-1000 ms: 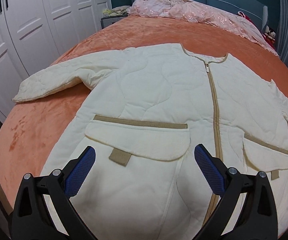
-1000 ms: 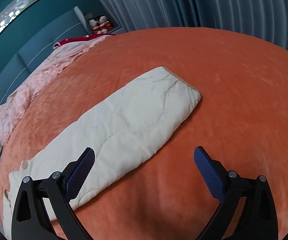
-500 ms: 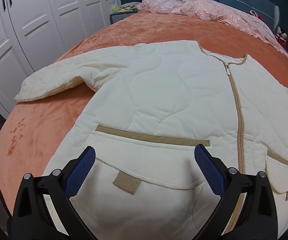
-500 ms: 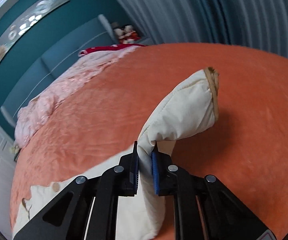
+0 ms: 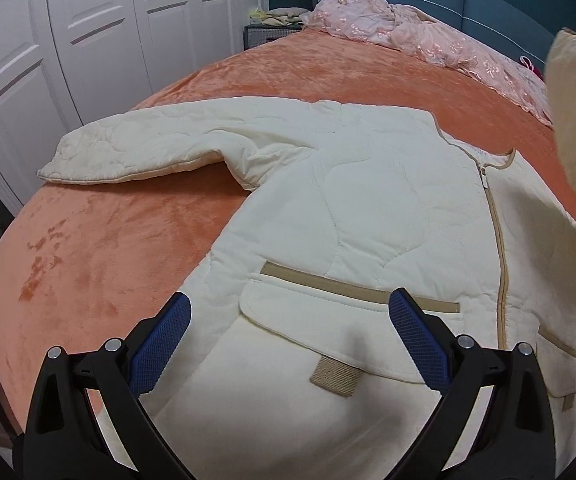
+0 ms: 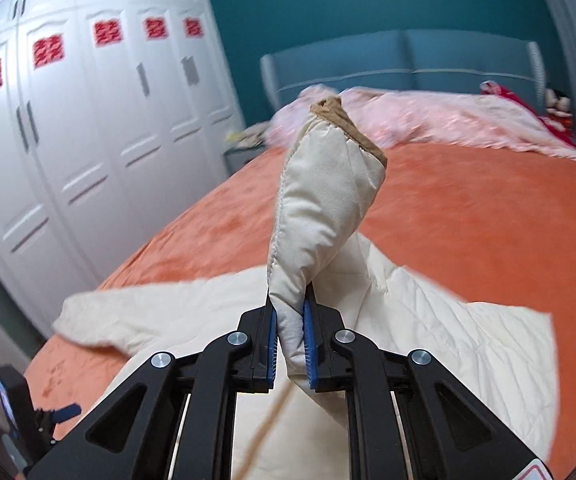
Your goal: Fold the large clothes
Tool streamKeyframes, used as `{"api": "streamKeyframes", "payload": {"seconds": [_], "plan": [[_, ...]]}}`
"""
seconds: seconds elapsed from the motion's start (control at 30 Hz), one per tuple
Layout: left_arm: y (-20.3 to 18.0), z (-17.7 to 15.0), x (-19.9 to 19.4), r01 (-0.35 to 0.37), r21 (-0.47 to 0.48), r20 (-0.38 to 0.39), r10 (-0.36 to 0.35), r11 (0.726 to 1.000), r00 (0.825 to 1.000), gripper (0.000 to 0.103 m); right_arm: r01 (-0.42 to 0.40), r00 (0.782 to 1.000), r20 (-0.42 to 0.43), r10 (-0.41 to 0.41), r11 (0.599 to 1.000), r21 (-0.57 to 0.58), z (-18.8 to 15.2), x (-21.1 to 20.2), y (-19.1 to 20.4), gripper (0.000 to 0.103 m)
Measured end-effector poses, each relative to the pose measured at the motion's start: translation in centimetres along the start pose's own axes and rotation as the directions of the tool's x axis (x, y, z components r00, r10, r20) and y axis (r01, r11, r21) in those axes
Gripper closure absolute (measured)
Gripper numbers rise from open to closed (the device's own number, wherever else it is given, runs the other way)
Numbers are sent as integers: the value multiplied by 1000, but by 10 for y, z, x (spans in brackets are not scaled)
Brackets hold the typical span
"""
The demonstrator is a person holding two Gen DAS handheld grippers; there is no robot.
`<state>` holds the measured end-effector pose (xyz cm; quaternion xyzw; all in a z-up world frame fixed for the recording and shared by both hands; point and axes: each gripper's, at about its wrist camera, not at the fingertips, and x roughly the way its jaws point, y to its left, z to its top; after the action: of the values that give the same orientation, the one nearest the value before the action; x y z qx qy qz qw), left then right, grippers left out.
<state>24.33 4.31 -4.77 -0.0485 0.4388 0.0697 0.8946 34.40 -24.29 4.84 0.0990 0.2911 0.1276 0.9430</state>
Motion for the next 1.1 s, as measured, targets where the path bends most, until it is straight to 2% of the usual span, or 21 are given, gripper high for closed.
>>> {"api": "streamKeyframes", "payload": {"seconds": [0.2, 0.33, 0.47, 0.63, 0.77, 0.83, 0.87, 0.93, 0.97, 1.03, 1.1], "plan": [[21, 12, 2, 43, -31, 8, -43, 999, 999, 6, -82, 988, -136, 79, 997, -16, -47, 67, 62, 87], [24, 18, 7, 87, -58, 6, -87, 995, 996, 6, -100, 976, -195, 94, 995, -22, -78, 85, 83, 82], [24, 23, 11, 139, -103, 0, -140, 985, 990, 6, -150, 962, -232, 145, 989, -5, -96, 84, 83, 67], [19, 32, 20, 228, -198, -12, -234, 953, 972, 6, -193, 952, -236, 196, 981, 36, -112, 58, 76, 57], [1, 45, 41, 293, -242, -37, -310, 925, 950, 5, -130, 973, -173, 151, 983, 129, -119, 11, 35, 46], [-8, 49, 62, 309, -272, -92, -344, 911, 934, 5, -50, 984, -155, 84, 976, 211, -124, -10, 0, 45], [-12, 50, 71, 329, -301, -109, -375, 895, 921, 5, 1, 987, -153, 41, 965, 262, -127, -20, -21, 45], [-19, 51, 84, 351, -341, -123, -412, 872, 903, 6, 94, 988, -152, -41, 928, 361, -136, -37, -62, 45], [-23, 52, 87, 363, -347, -125, -426, 865, 896, 9, 126, 987, -144, -71, 900, 417, -139, -44, -84, 45], [-32, 55, 90, 382, -338, -130, -445, 860, 886, 28, 156, 986, -132, -100, 830, 536, -148, -56, -124, 45], [-40, 57, 93, 389, -323, -156, -454, 863, 877, 62, 150, 988, -117, -98, 773, 616, -154, -57, -152, 47]]}}
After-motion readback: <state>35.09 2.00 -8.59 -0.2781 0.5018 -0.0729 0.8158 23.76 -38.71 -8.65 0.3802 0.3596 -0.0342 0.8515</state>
